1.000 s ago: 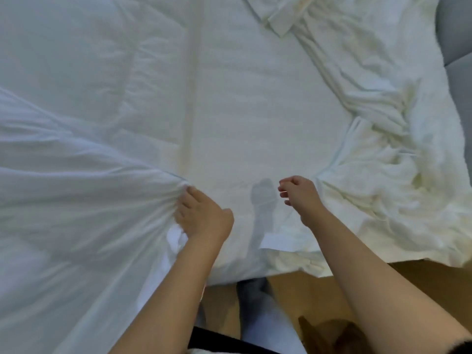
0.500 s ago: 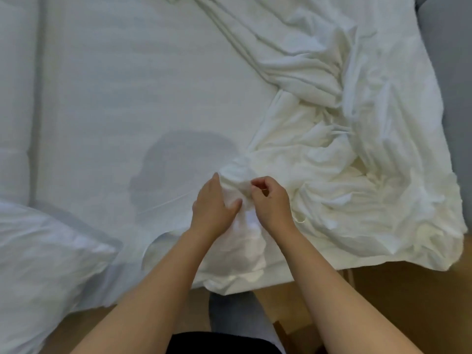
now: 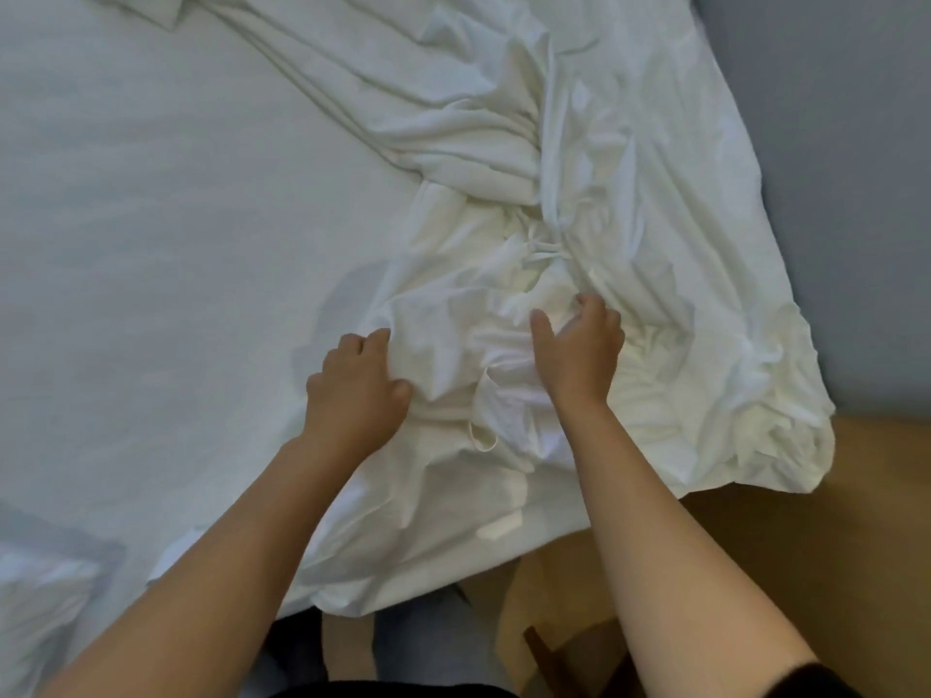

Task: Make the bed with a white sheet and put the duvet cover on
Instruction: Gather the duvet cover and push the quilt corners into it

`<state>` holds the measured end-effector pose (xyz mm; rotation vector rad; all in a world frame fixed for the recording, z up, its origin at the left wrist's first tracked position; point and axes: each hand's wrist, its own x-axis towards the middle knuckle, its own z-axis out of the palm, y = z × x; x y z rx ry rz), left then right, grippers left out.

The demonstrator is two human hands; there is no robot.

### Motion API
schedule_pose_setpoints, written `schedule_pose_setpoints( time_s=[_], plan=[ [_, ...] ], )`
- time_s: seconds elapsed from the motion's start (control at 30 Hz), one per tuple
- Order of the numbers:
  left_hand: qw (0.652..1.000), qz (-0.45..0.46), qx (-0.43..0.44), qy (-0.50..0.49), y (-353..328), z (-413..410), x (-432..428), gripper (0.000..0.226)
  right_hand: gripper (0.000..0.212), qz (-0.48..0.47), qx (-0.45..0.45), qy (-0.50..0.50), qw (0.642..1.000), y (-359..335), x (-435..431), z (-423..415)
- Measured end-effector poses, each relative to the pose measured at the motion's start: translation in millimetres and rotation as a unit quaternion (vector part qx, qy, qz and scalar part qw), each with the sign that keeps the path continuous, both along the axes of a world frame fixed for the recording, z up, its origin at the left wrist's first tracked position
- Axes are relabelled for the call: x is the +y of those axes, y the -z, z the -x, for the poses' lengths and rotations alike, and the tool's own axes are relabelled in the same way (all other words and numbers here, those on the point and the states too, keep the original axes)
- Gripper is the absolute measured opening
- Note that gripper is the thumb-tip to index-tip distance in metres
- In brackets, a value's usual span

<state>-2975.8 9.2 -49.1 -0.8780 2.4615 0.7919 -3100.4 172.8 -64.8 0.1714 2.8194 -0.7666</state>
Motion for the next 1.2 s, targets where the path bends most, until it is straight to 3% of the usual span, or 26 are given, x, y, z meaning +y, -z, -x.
schedule_pose_setpoints(
  time_s=[0.1,0.23,0.37,0.43,0.53,0.6,0.7,0.77,0.8,0.9,1.1,1.2],
  plan=[
    [1.000,0.007,0.001,0.011,0,14,10,0.061,0.057,-0.030,0.067,0.032,0.997,-1,13,21],
    [0.999,0.000,-0.009,0.031,-2,28,25,0.058,0.068,-0.045,0.049,0.066,0.996,7,31,36],
    [0.999,-0.013,-0.016,0.041,-1,40,32,0.054,0.032,-0.095,0.012,0.006,0.995,19,40,46],
    [0.999,-0.048,0.006,0.012,-2,47,36,0.050,0.024,-0.081,0.000,0.010,0.997,14,33,54],
    [0.982,-0.157,0.078,-0.065,-9,60,42,0.042,0.017,0.050,-0.053,-0.024,0.997,-8,17,58],
    [0.943,-0.280,0.110,-0.140,-21,70,49,0.038,0.017,0.158,-0.087,-0.048,0.982,-31,5,47],
    [0.867,-0.419,0.139,-0.232,-45,79,56,0.032,0.016,0.376,-0.185,-0.029,0.907,-67,-18,13],
    [0.845,-0.428,0.165,-0.275,-61,74,52,0.038,0.016,0.470,-0.233,-0.008,0.851,-85,-32,-12],
    [0.843,-0.418,0.177,-0.288,-70,66,47,0.040,0.017,0.485,-0.244,-0.015,0.839,-94,-38,-23],
    [0.840,-0.393,0.198,-0.318,-97,35,25,0.043,0.026,0.431,-0.250,-0.102,0.861,-120,-57,-51],
    [0.885,-0.295,0.194,-0.304,-147,-34,-23,0.051,0.036,0.324,-0.239,-0.225,0.887,-168,-89,-105],
    [0.838,-0.315,0.226,-0.384,-169,-51,-45,0.042,0.036,0.323,-0.185,-0.204,0.906,-189,-106,-123]
  ],
)
